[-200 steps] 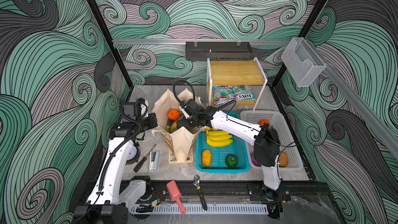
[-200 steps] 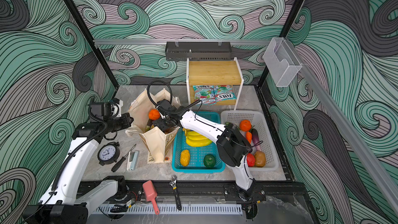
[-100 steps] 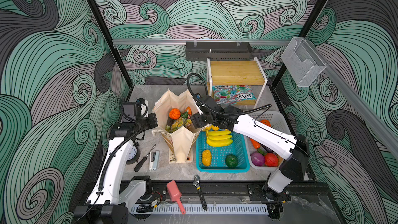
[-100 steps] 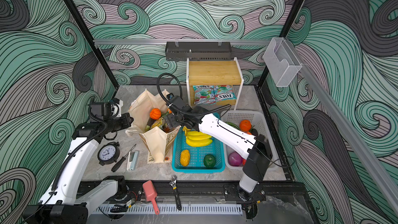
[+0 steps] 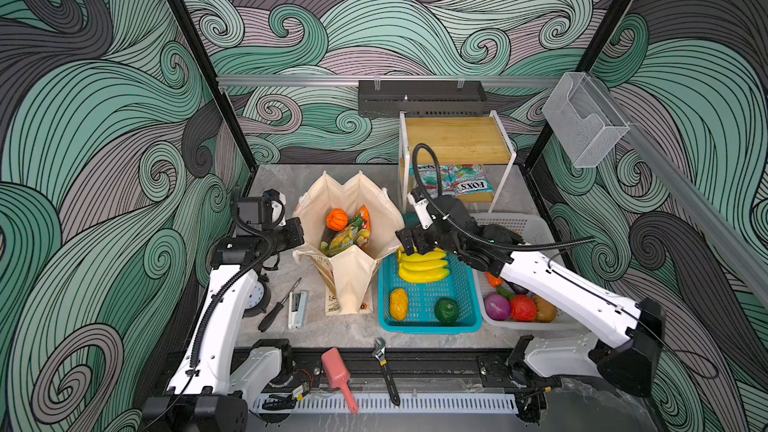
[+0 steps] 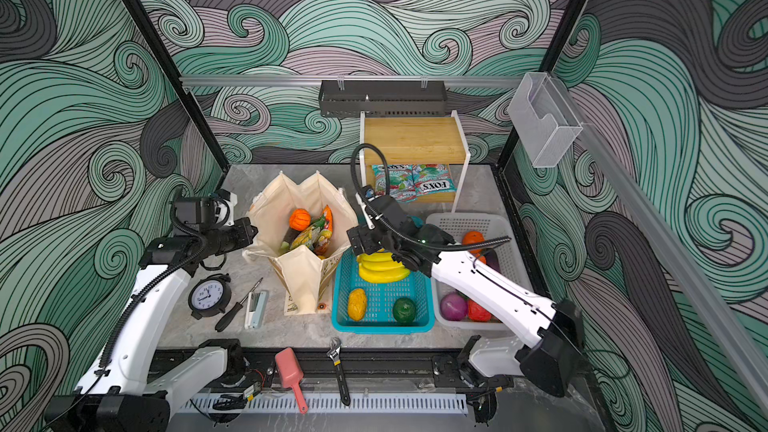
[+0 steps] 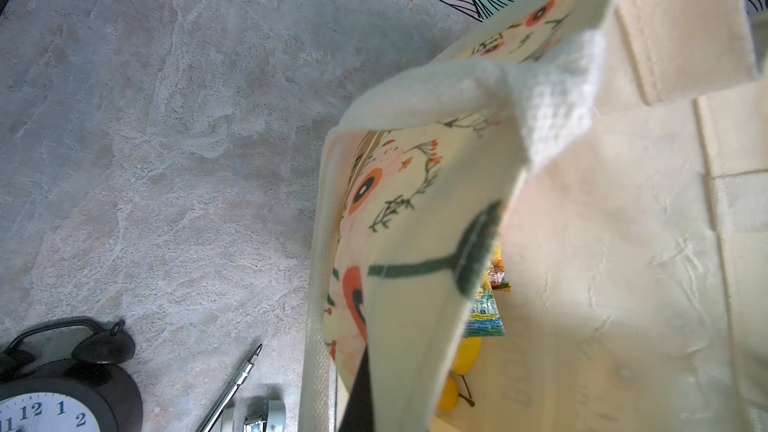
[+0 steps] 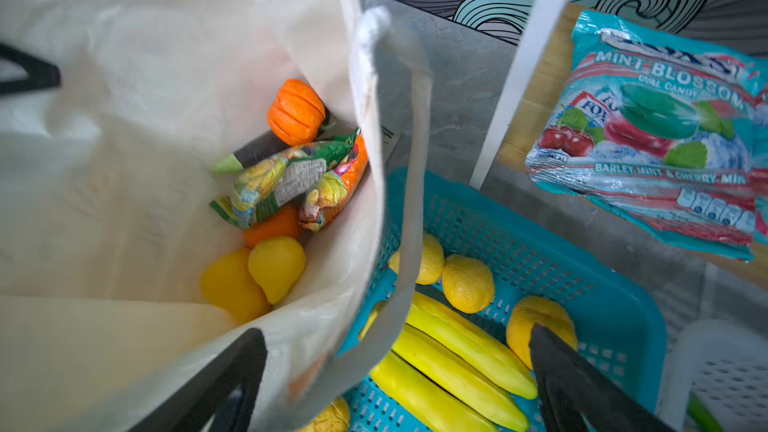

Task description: Place the food into the grocery bag and tie it

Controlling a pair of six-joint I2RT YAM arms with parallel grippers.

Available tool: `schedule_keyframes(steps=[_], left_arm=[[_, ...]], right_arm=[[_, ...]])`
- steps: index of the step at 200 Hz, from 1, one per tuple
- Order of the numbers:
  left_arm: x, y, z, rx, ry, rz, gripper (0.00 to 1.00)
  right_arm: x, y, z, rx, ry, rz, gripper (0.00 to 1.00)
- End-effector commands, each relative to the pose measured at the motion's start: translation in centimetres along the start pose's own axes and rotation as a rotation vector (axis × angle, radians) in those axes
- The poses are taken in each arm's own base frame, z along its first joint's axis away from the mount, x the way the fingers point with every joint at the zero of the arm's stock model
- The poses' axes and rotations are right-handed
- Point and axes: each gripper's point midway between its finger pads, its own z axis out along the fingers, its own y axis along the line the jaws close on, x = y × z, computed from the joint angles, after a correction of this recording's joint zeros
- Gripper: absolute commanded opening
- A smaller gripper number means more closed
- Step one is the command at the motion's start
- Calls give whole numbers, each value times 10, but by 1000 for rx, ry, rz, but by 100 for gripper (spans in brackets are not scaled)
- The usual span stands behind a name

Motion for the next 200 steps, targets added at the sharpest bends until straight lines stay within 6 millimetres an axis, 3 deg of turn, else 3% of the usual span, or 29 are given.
schedule_keyframes(steps=[1, 30, 53, 79, 87, 104, 123, 150, 178, 200], left_arm=[[3, -3, 1, 13, 9, 12, 0], [1, -4, -1, 17, 1, 13, 0], [2, -2, 0, 11, 7, 13, 0], [1, -1, 0, 4, 1, 11, 0], [-1, -1, -1, 1, -3, 10, 0], [-5, -4, -6, 8, -21, -5, 0], [-13, -14, -15, 42, -43, -25, 0], [-28, -25, -36, 56, -78, -24, 0], [-50, -32, -65, 41, -156, -6, 0], [-63, -32, -79, 6, -183, -11, 0]], right_arm=[[-9, 16, 4, -259, 17, 304, 95], [-4, 33, 16, -336, 37, 368, 92], [-2, 49, 20, -340, 42, 319, 90], [5, 45, 32, -273, 95, 315, 66], [15, 37, 35, -205, 133, 300, 59], [17, 23, 34, -90, 132, 238, 47], [5, 27, 24, -116, 94, 225, 33], [-17, 29, 7, -128, 22, 198, 27], [-40, 35, -6, -155, -20, 153, 3], [-57, 37, -15, -152, -50, 137, 0]])
